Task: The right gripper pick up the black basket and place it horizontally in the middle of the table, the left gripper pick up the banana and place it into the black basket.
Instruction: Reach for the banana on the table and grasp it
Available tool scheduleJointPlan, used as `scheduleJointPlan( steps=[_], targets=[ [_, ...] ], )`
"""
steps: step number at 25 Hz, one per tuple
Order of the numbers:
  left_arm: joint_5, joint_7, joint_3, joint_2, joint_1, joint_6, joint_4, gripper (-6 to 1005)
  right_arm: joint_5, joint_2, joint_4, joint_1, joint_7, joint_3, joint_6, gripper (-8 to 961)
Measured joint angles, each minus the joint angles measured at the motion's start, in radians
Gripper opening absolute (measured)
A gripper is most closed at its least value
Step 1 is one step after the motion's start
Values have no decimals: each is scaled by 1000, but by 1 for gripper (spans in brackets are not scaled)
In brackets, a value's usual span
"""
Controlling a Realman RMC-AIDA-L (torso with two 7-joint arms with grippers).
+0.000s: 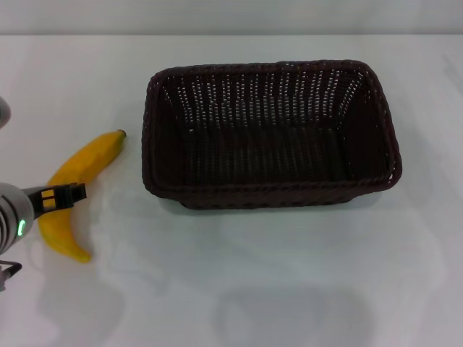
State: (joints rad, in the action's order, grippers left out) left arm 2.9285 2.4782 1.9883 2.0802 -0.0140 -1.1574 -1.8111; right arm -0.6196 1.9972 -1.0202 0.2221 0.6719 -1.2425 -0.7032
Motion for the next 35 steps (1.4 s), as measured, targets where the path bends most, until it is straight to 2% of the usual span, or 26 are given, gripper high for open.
scheduleJointPlan(
  steps=[35],
  targets=[
    [1,-45,9,1,14,109,135,874,0,1,-1,-3,2,0,2,722]
  ],
)
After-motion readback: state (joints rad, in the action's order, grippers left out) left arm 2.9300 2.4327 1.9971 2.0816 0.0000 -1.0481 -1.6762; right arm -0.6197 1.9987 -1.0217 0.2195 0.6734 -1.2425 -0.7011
